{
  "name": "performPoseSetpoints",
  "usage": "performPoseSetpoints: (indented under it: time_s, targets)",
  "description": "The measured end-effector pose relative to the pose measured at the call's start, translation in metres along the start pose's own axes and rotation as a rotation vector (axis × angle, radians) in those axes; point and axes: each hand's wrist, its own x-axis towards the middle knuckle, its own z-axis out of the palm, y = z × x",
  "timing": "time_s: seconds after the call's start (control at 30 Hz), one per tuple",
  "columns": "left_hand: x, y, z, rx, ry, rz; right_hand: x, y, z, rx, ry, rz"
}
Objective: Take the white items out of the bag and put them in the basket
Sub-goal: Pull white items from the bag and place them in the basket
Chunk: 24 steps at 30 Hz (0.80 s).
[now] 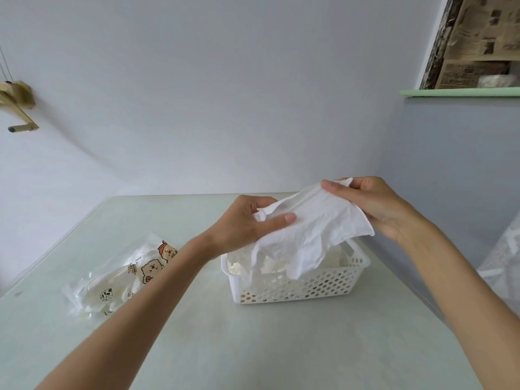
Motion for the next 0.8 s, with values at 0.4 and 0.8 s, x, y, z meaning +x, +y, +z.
performPoseSetpoints:
  time_s: [0.4, 0.8]
  targets:
    - [0.021, -0.017, -0.010, 0.293, 0.462, -0.032, 0.034, 0.005, 0.050, -0.494, 0.631, -0.447]
    - [0.039, -0.021, -0.038, 0.758, 0.588, -0.114, 0.054, 0.010, 0.032, -0.560, 0.266, -0.291]
